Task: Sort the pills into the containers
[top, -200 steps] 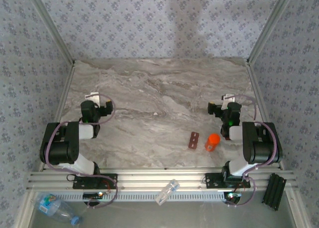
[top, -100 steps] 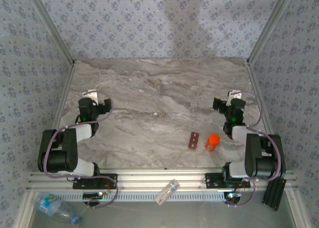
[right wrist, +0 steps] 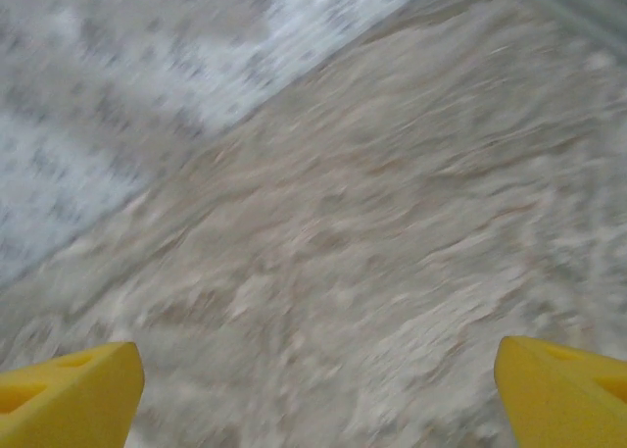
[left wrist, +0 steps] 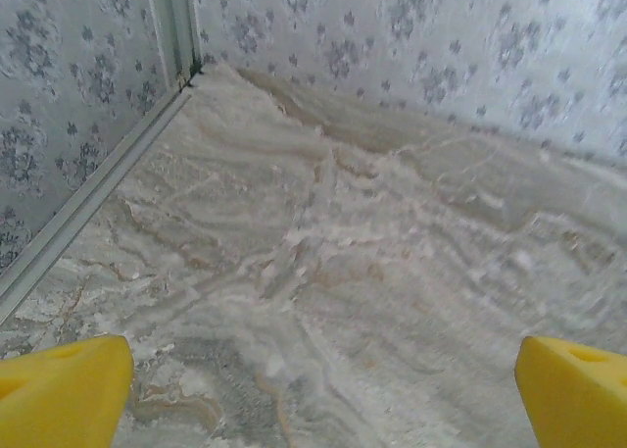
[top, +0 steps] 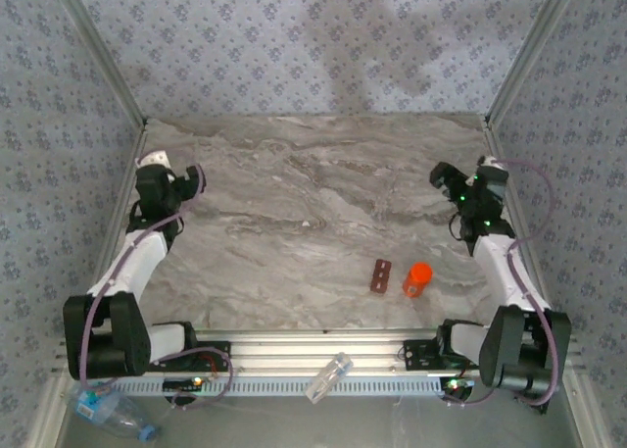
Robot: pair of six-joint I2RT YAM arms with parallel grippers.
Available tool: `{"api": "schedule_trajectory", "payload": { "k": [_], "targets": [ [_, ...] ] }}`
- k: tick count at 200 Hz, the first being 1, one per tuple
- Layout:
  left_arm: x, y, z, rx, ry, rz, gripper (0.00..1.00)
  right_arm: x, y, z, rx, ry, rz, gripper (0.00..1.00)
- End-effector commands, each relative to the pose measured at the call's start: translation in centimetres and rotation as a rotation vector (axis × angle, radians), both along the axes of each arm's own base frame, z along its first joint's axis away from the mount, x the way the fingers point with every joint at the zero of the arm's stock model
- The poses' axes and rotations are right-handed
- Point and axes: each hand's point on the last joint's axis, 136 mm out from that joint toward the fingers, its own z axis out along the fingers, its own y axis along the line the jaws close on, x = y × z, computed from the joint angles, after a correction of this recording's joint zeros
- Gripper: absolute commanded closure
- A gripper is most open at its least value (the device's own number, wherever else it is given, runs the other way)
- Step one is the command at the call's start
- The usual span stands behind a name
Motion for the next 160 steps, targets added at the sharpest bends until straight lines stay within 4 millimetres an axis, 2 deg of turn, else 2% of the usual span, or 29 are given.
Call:
{"api": "schedule_trajectory", "payload": {
  "k": [1, 23, 41, 55, 78, 106, 133, 160],
  "targets": [
    [-1.6, -1.4, 0.3, -0.128, 0.089, 0.009, 0.00, -2.3, 6.0, 1.2, -0.014, 0.092, 0.167, 0.08],
    [-2.3, -4.5, 1.2, -0.120, 0.120, -0.078, 0.01, -4.2, 11.2, 1.7, -0.104, 0.148, 0.277, 0.09],
    [-3.0, -7.2, 1.3, -0.111, 0.139, -0.149, 0.00, -5.8, 14.9, 1.2, -0.148, 0.200, 0.343, 0.12],
    [-3.6, -9.2, 1.1, -0.104, 0.157, -0.193, 0.01, -7.2, 17.4, 0.4, -0.188, 0.245, 0.379, 0.13],
    [-4.4, -12.0, 0.4, -0.098, 0.173, -0.251, 0.01, -9.2, 20.3, -1.4, -0.295, 0.317, 0.407, 0.15],
    [-4.8, -14.0, -0.7, -0.100, 0.180, -0.286, 0.01, -11.6, 20.8, -4.4, -0.387, 0.414, 0.322, 0.13],
    [-4.9, -14.7, -1.8, -0.097, 0.213, -0.302, 0.01, -13.3, 19.1, -6.9, -0.408, 0.483, 0.198, 0.11],
    [-5.0, -15.1, -2.3, -0.097, 0.224, -0.314, 0.01, -14.8, 18.1, -8.6, -0.394, 0.516, 0.136, 0.08]
  ]
}}
